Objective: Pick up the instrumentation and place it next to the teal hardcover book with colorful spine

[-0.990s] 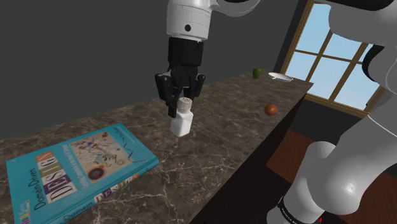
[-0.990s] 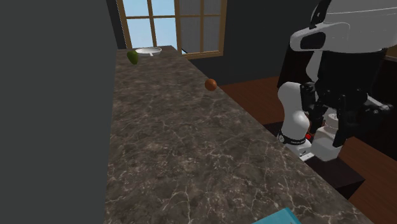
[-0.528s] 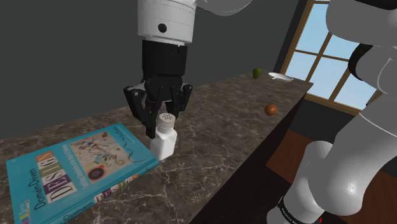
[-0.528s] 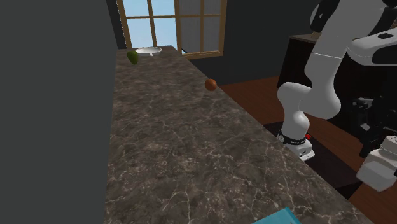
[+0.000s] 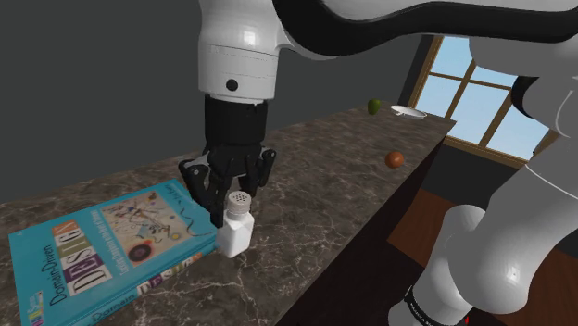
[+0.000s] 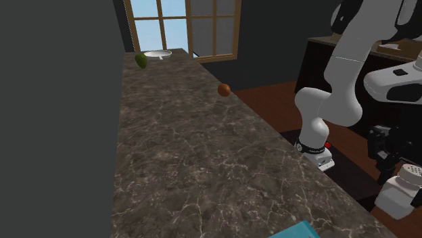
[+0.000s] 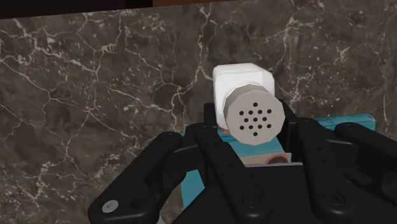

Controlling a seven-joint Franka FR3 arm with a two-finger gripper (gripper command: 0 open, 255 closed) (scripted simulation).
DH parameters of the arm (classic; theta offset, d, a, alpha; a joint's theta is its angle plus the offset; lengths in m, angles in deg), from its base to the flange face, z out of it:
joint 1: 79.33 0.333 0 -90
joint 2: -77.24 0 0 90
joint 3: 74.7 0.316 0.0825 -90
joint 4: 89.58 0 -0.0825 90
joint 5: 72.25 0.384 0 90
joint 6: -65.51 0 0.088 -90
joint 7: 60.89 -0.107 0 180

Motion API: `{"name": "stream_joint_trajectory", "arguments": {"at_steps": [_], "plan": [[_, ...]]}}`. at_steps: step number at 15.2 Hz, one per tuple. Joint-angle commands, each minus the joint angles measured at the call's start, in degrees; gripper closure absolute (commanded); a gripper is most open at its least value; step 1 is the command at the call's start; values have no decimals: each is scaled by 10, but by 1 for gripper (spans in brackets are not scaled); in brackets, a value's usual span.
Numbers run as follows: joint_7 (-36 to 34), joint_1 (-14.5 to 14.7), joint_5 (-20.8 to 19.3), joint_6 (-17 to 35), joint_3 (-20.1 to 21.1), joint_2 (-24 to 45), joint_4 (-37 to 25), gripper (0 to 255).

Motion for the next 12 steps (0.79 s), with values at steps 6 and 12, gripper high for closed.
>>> {"name": "stream_joint_trajectory", "arguments": {"at_steps": [6,12], "plan": [[8,2,5,54,3,-5,58,255],[14,4,7,99,7,-4,103,255]]}}
